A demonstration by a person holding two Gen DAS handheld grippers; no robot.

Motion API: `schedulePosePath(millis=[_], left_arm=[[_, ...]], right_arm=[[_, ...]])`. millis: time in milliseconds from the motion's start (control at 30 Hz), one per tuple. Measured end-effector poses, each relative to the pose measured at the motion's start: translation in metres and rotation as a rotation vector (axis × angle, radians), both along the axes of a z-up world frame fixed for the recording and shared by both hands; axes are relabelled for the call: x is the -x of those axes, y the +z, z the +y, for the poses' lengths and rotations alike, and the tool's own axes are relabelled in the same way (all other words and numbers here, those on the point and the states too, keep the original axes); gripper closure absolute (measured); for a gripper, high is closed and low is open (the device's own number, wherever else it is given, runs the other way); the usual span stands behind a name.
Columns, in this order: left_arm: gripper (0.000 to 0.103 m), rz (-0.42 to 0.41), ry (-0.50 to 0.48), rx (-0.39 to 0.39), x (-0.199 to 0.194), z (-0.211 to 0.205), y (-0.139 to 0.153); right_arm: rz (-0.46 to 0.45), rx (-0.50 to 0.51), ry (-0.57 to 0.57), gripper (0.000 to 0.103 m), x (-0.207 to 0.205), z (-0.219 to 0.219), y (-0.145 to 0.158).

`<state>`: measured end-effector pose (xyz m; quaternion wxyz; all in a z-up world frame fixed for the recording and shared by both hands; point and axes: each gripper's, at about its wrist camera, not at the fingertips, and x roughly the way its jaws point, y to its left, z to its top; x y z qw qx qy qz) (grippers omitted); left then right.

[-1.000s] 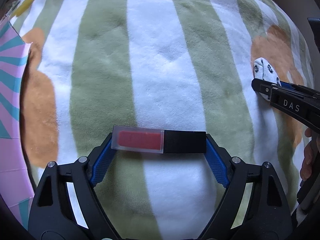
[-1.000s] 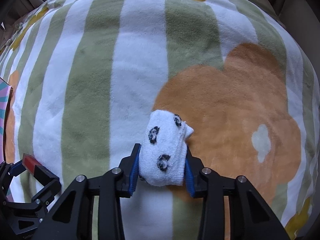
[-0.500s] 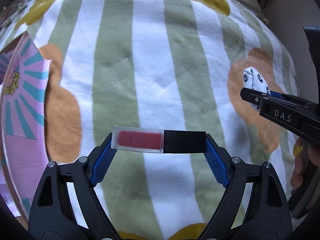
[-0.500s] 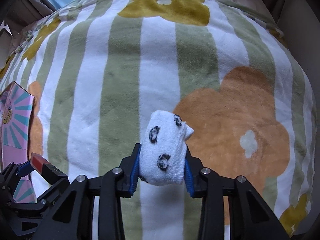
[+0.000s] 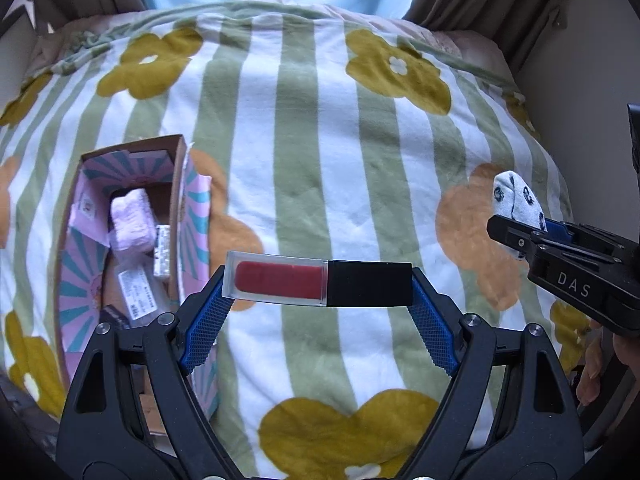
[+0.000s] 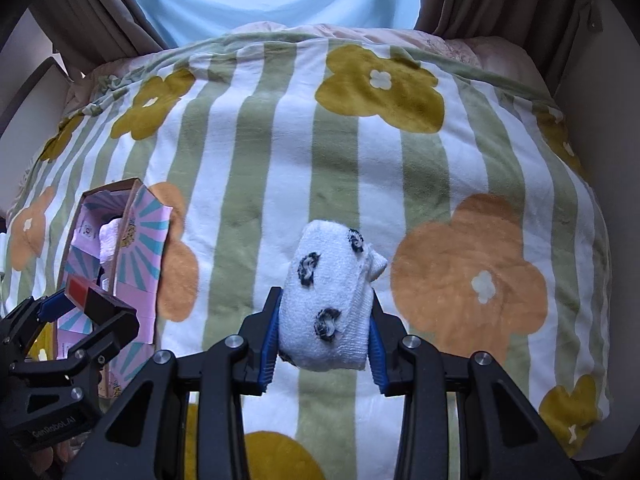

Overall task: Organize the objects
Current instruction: 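Carry the lip gloss and panda sock over the cardboard box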

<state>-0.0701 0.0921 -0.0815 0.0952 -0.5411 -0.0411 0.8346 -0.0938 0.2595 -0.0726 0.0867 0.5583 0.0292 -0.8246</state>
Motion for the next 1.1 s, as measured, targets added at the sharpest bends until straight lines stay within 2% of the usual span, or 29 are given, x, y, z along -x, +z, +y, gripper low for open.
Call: schedulePosePath(millis=[133, 433, 800, 1100], left_arm=[[0.02, 0.009, 0.028, 0.008, -0.016, -0.022, 0.013], [0.02, 0.016, 0.053, 0.004, -0.037, -0.051, 0.013], [0.02, 0.02, 0.096, -0.022, -0.035, -0.074, 0.02], [0.02, 0.039, 0.178, -0.023, -0.037, -0.105, 0.028]], right_arm=[[0.0, 0.015, 0.023, 0.068, -0.027, -0.016, 0.015], [0.014, 0.007, 0.018, 0.068, -0.063, -0.037, 0.015], [0.049, 0.007, 0.031, 0.068, -0.064, -0.052, 0.03], [0.07, 0.025, 0.116, 0.068, -0.049, -0.088, 0.041]])
